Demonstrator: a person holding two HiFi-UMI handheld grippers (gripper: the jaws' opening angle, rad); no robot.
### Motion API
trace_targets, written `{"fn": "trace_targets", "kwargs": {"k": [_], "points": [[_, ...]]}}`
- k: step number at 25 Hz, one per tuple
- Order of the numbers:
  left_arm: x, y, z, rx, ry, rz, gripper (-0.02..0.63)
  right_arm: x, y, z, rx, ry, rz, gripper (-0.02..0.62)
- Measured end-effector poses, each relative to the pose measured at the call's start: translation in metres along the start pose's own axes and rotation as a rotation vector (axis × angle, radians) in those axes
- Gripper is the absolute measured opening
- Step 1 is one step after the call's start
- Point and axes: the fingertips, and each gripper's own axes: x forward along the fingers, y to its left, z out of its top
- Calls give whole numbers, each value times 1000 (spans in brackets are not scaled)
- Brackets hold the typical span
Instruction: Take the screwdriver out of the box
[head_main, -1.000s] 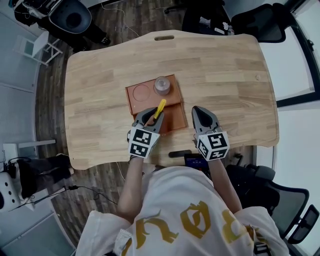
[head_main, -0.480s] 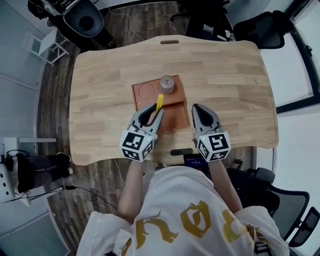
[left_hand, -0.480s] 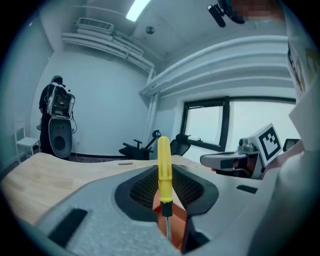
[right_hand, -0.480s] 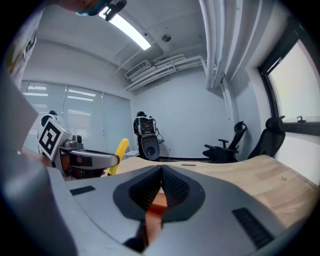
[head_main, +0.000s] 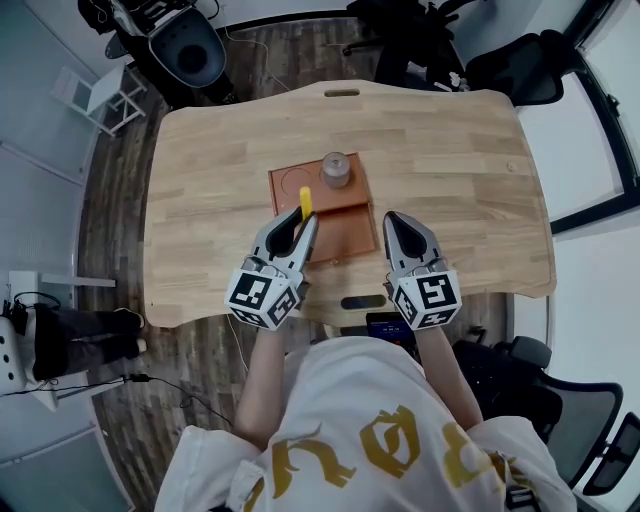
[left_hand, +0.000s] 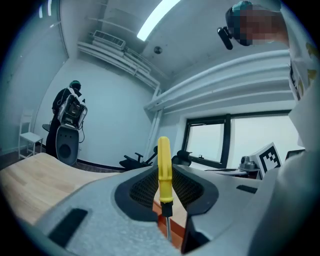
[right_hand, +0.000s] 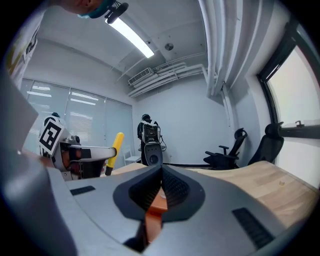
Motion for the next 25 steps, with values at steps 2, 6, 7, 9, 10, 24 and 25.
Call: {"fn": "trace_targets", "kwargs": {"k": [2,6,7,9,10,24,25], "points": [[-4,-1,3,0,-14,1,84,-3,3,1,0,-4,1,11],[-10,-3,7,0,-25,7,84,-8,6,3,0,-10,2,11],[-11,-3,7,-1,-28,9,84,-8,7,3,1,-12,2,11],[-12,-2,8,-2,-32,13,84,-8,7,4,1,-16,2,11],[-12,-2,8,0,-32,14,84,-8,7,4,1,-17,2,11],[-9,6,8,-5,-36,17,84,-2,6,6,2,-17,-10,11],[-10,6,8,-6,-37,18,84,-2,6,6,2,-16,-10,11]]}}
